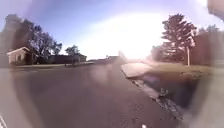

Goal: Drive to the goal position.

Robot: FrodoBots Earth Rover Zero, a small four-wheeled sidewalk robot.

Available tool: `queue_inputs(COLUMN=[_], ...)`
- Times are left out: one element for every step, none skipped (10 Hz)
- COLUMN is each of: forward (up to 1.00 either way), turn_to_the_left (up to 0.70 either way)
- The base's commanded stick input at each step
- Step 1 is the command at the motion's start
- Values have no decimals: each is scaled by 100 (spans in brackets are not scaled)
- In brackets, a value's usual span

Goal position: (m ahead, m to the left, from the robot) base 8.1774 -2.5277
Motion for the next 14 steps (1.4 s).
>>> queue_inputs(forward=[100,100,100,100,100,100,100,100,100,100,100,100,100,100], turn_to_the_left=[3,3,3,3,3,3,3,3,3,3,3,3,3,3])
